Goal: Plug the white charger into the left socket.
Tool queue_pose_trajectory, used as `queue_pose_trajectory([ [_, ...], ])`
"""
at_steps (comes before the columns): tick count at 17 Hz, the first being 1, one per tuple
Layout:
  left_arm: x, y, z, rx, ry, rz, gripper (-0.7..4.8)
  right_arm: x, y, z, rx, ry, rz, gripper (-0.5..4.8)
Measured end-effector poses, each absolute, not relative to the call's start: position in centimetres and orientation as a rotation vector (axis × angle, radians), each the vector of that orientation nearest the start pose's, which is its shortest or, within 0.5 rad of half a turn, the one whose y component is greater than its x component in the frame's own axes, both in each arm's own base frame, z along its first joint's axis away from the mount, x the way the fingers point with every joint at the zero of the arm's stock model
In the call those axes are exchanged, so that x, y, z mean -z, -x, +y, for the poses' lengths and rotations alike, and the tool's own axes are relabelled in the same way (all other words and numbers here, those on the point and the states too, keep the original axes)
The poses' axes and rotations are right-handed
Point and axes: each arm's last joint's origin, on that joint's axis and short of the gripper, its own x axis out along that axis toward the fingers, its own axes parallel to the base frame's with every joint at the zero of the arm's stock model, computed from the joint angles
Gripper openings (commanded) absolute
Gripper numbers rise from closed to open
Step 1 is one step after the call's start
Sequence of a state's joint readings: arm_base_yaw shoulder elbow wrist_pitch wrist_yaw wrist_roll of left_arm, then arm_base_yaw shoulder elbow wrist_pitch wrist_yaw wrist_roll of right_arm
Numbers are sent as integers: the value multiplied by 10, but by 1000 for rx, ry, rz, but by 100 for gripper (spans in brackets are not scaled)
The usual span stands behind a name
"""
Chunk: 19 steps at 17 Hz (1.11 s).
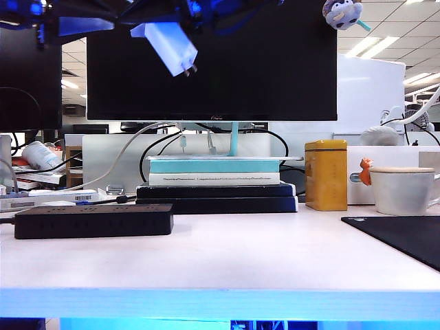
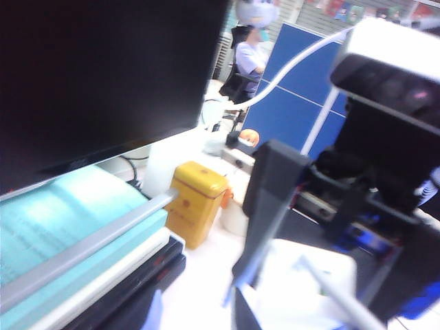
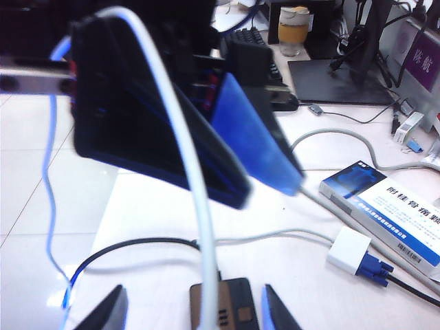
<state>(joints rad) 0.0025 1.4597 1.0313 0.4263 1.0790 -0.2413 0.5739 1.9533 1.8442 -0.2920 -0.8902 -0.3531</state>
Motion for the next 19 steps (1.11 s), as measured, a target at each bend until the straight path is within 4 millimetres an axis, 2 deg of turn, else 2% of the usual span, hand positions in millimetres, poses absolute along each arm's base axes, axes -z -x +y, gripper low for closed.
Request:
queue_pose_trajectory([
  [1,-317,-320,-21,1071,226,145,155,-346,-367,264,-1497,188,171,85],
  [3,-315,-319,-18,1097,228,165,176,-355,-370,267,-1503,123,107,85],
  [4,-315,-318,-19,1119,222,166,246,-363,-371,267,-1498,88,55,85],
  [6,-315,-318,-24,1157,198,156,442,-381,-372,268,-1494,0,-53,85],
  [7,-315,-317,-28,1175,184,149,479,-385,-371,268,-1495,-24,-73,85],
  [14,-326,-313,-61,1271,89,17,479,-390,-370,269,-1504,-71,-85,85],
  [19,-327,-313,-67,1229,101,11,479,-390,-364,276,-1541,-70,-84,85],
])
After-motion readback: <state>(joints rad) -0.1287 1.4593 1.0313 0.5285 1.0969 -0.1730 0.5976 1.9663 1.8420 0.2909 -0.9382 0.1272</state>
